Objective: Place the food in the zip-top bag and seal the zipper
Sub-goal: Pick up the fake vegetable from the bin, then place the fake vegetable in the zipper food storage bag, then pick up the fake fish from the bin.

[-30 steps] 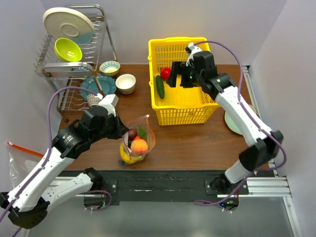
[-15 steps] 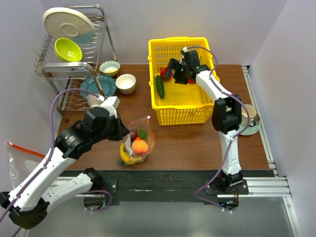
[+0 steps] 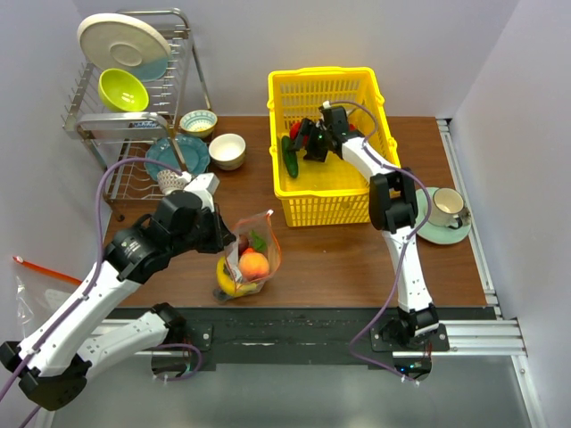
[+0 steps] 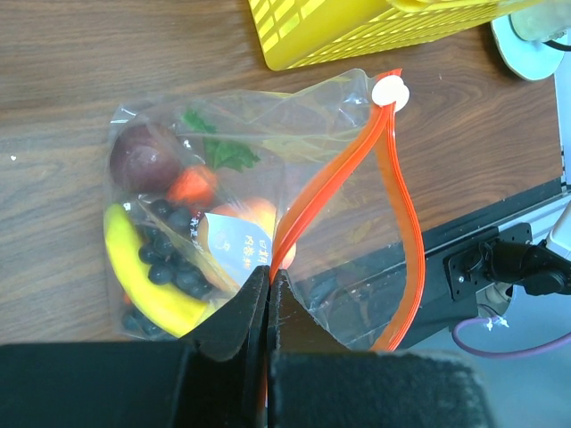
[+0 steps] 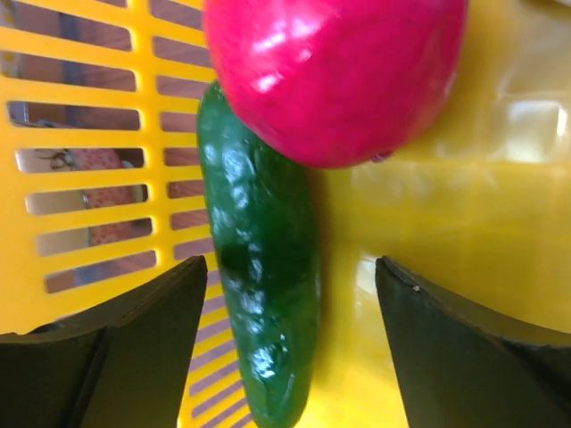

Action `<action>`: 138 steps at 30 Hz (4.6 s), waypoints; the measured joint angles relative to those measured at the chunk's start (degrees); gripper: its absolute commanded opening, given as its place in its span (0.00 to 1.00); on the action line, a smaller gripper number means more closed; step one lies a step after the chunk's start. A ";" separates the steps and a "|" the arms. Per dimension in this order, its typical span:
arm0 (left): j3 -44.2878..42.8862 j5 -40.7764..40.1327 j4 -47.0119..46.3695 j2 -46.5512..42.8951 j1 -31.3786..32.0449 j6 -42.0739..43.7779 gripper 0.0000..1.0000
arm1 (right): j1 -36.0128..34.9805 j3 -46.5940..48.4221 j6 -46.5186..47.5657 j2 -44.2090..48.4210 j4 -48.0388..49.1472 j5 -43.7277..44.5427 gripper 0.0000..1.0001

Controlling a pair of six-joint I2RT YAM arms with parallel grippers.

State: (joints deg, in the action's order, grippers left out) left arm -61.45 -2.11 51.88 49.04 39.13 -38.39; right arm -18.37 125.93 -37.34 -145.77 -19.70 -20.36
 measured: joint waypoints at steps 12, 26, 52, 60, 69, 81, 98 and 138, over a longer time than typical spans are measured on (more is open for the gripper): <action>0.00 -0.20 0.13 -0.70 0.00 0.00 0.00 | 0.00 1.20 -1.73 -1.84 1.86 -2.49 0.67; -0.07 -0.81 0.61 -1.18 0.00 0.02 0.00 | -0.13 1.33 -4.35 -1.95 1.33 -6.82 0.38; -1.66 -1.77 3.69 -4.15 0.00 0.07 0.00 | 1.22 -16.48 5.33 42.97 -1.36 -10.95 0.31; -2.08 -1.75 3.96 -4.44 0.00 0.04 0.00 | -11.17 -38.18 10.95 62.84 -1.55 -12.35 0.31; -2.10 -1.77 4.09 -5.20 0.00 0.02 0.00 | -28.09 -55.39 8.85 75.87 8.33 -11.87 0.28; -2.10 -2.05 4.15 -5.22 -0.11 -0.13 0.00 | -40.06 -62.40 6.67 67.89 18.05 -4.00 0.29; -2.10 -1.99 4.46 -5.27 -0.09 -0.13 0.00 | -40.13 -57.35 10.73 61.75 18.14 7.43 0.59; -2.08 -1.46 3.54 -7.56 -0.07 -0.02 0.00 | -22.40 -41.20 18.58 70.62 -14.12 36.85 0.99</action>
State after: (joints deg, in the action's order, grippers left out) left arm -63.53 -3.57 55.42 41.47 39.07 -38.41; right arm -40.77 84.73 -18.76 -75.16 -33.82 16.49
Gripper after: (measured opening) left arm 0.021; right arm 0.985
